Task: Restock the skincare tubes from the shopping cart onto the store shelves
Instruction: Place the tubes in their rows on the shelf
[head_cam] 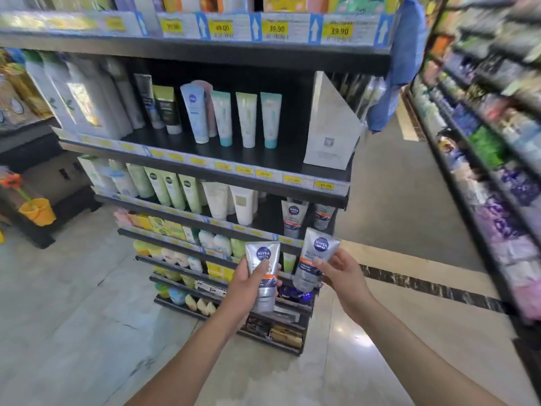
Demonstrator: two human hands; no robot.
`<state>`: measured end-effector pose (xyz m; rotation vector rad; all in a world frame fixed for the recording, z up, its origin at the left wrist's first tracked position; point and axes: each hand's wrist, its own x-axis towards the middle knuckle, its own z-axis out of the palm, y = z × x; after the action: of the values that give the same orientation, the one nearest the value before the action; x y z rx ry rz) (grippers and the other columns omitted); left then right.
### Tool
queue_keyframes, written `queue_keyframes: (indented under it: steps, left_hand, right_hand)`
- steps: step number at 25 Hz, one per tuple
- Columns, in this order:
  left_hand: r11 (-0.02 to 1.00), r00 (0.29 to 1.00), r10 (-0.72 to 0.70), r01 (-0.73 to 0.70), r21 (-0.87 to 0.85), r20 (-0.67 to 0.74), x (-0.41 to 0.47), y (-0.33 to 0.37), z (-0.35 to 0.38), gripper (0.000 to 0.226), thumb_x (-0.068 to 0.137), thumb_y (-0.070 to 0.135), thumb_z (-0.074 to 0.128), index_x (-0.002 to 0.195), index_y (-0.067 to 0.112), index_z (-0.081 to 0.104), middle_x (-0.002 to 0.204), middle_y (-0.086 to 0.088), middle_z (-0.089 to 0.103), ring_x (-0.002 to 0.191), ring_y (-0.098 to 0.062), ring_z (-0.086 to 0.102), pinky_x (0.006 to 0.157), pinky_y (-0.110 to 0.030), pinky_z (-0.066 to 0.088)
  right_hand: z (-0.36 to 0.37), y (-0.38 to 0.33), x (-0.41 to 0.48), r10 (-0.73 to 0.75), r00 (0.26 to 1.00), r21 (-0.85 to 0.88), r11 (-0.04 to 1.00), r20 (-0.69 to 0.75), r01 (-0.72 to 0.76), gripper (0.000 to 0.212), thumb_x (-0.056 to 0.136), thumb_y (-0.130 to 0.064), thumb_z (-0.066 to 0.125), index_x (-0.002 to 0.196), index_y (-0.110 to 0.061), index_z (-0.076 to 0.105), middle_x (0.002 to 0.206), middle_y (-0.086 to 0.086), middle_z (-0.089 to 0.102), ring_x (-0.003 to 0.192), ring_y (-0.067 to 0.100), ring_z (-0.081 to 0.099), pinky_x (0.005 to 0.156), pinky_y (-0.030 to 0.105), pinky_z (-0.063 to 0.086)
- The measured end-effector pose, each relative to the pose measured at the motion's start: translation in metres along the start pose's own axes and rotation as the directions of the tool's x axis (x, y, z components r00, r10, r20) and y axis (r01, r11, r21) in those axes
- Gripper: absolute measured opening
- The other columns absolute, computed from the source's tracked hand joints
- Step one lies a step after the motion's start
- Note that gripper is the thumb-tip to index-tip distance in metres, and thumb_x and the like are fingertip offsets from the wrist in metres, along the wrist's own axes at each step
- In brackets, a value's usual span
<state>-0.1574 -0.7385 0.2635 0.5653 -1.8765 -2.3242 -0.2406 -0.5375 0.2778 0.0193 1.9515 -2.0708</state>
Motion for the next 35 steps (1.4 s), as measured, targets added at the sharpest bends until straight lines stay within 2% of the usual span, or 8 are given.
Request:
queue_keyframes:
  steps: [5, 7, 11, 16, 23, 30, 33, 35]
  left_hand:
    - [0.999, 0.998, -0.003, 0.001, 0.035, 0.057, 0.040, 0.005, -0.024, 0.022, 0.105, 0.030, 0.059, 0.125, 0.022, 0.058, 0.108, -0.005, 0.079, 0.092, -0.026, 0.077, 0.076, -0.041, 0.063]
    - [0.999, 0.996, 0.004, -0.007, 0.037, 0.084, 0.053, 0.006, -0.033, 0.022, 0.105, 0.032, 0.059, 0.125, 0.023, 0.058, 0.110, -0.008, 0.078, 0.094, -0.031, 0.076, 0.078, -0.045, 0.063]
    - [0.997, 0.997, 0.011, -0.016, 0.069, 0.071, 0.073, 0.014, -0.044, 0.020, 0.105, 0.033, 0.058, 0.124, 0.026, 0.057, 0.105, 0.001, 0.080, 0.092, -0.026, 0.078, 0.080, -0.045, 0.063]
    - [0.996, 0.998, 0.016, -0.021, 0.089, 0.062, 0.095, 0.013, -0.053, 0.024, 0.105, 0.034, 0.058, 0.129, 0.028, 0.057, 0.108, -0.002, 0.079, 0.093, -0.029, 0.077, 0.086, -0.050, 0.062]
    - [0.994, 0.998, -0.007, 0.000, 0.111, 0.057, 0.114, 0.010, -0.053, 0.026, 0.104, 0.038, 0.058, 0.129, 0.033, 0.057, 0.111, -0.002, 0.077, 0.096, -0.029, 0.077, 0.089, -0.058, 0.060]
    - [0.994, 0.997, -0.009, 0.001, 0.105, 0.075, 0.107, 0.012, -0.054, 0.026, 0.104, 0.036, 0.058, 0.130, 0.032, 0.057, 0.108, -0.004, 0.078, 0.094, -0.027, 0.077, 0.086, -0.051, 0.062]
    - [0.994, 0.997, 0.000, -0.008, 0.105, 0.072, 0.102, 0.011, -0.055, 0.024, 0.104, 0.036, 0.058, 0.128, 0.032, 0.058, 0.107, -0.005, 0.078, 0.093, -0.026, 0.078, 0.086, -0.049, 0.062]
    - [0.995, 0.997, 0.000, -0.008, 0.099, 0.079, 0.099, 0.011, -0.054, 0.024, 0.104, 0.036, 0.058, 0.128, 0.032, 0.058, 0.107, -0.005, 0.078, 0.093, -0.027, 0.078, 0.085, -0.049, 0.063]
  right_hand:
    - [0.015, -0.008, 0.015, -0.324, 0.926, -0.353, 0.904, -0.196, 0.241, 0.016, 0.090, -0.017, 0.077, 0.097, -0.029, 0.069, 0.097, -0.019, 0.073, 0.093, -0.005, 0.066, 0.068, 0.012, 0.053]
    - [0.019, -0.011, 0.024, -0.433, 0.878, -0.496, 0.819, -0.203, 0.290, 0.018, 0.090, -0.018, 0.076, 0.091, -0.031, 0.063, 0.099, -0.024, 0.066, 0.096, -0.006, 0.062, 0.068, 0.009, 0.051]
    - [0.021, -0.008, 0.052, -0.517, 0.840, -0.644, 0.701, -0.165, 0.305, 0.025, 0.091, -0.016, 0.074, 0.107, -0.030, 0.061, 0.102, -0.019, 0.057, 0.096, 0.003, 0.059, 0.077, 0.012, 0.047]
    - [0.014, 0.009, 0.089, -0.476, 0.859, -0.637, 0.725, -0.189, 0.262, 0.026, 0.092, -0.012, 0.074, 0.113, -0.024, 0.064, 0.113, -0.005, 0.061, 0.103, 0.012, 0.060, 0.082, 0.016, 0.050]
    - [0.006, 0.011, 0.118, -0.320, 0.906, -0.515, 0.845, -0.276, 0.142, 0.029, 0.097, -0.014, 0.067, 0.122, -0.025, 0.060, 0.114, -0.011, 0.066, 0.106, 0.006, 0.058, 0.078, 0.016, 0.049]
    - [-0.001, 0.018, 0.127, -0.228, 0.927, -0.497, 0.866, -0.297, 0.054, 0.047, 0.097, -0.027, 0.068, 0.140, -0.023, 0.051, 0.123, -0.013, 0.059, 0.114, 0.009, 0.056, 0.083, 0.028, 0.054]
    - [-0.001, 0.026, 0.116, -0.217, 0.882, -0.613, 0.784, -0.418, -0.098, 0.040, 0.098, -0.045, 0.062, 0.128, -0.021, 0.052, 0.129, -0.003, 0.060, 0.110, 0.015, 0.058, 0.082, 0.033, 0.054]
    - [0.000, 0.039, 0.105, -0.353, 0.872, -0.805, 0.589, -0.338, -0.073, 0.029, 0.101, -0.050, 0.051, 0.116, -0.025, 0.056, 0.121, -0.001, 0.061, 0.105, 0.014, 0.055, 0.083, 0.033, 0.051]
